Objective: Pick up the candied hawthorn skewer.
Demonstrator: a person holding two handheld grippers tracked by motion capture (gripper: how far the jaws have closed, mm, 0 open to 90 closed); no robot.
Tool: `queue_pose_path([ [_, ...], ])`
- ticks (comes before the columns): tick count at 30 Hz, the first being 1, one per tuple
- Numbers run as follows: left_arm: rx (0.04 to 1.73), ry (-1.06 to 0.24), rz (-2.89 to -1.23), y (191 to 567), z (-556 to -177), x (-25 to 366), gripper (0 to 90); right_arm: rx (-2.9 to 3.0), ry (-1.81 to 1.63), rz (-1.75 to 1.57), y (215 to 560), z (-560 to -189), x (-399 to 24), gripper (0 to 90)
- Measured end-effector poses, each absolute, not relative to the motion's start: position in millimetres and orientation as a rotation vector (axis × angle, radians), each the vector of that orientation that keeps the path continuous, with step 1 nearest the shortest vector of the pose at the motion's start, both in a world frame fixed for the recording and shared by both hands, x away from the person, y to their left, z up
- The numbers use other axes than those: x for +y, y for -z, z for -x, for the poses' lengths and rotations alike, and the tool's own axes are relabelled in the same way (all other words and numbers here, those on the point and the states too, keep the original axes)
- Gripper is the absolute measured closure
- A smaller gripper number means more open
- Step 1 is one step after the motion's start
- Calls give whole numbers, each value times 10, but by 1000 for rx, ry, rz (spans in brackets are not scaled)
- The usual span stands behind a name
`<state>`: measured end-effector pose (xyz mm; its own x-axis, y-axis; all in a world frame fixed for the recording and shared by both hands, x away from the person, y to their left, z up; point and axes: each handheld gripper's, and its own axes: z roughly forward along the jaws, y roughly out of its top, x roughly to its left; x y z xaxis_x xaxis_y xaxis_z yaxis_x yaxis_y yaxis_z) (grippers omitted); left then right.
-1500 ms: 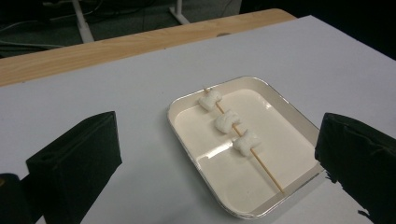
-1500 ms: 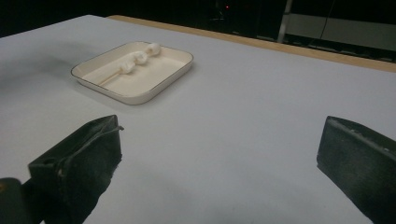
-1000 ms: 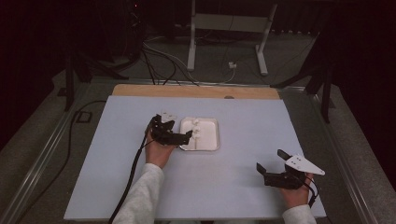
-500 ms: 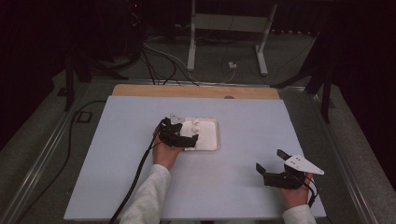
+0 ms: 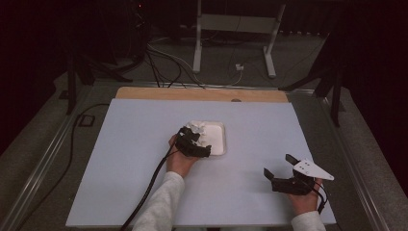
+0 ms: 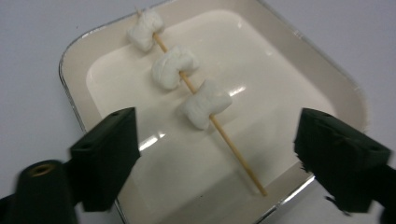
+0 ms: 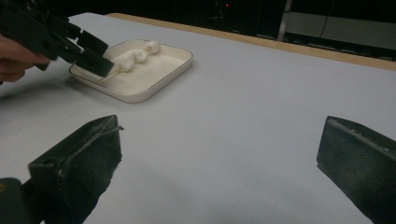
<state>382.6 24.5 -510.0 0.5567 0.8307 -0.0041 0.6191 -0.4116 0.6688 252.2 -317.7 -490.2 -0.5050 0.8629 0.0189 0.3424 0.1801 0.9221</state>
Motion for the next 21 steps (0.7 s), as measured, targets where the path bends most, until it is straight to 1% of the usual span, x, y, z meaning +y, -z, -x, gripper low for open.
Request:
queue_pose_path([
  [3,1145,-451,-2225,5144,-3810,197,360,1939,-1306,-1130,4901,-2522,-3183,0],
  [4,1141,-429,-2218,5140,-3810,205,405,1939,-1305,-1130,4902,-2523,-3185,0],
  [7,1154,-425,-2221,5120,-3814,215,567,1939,-1305,-1130,4902,-2523,-3186,0],
  [12,1203,-421,-2228,5091,-3845,286,776,1939,-1306,-1130,4901,-2520,-3184,0],
  [16,1240,-407,-2208,5090,-3888,338,891,1941,-1305,-1134,4903,-2520,-3182,0],
  [21,1263,-359,-2202,5077,-3938,369,900,1941,-1303,-1132,4906,-2525,-3184,0],
])
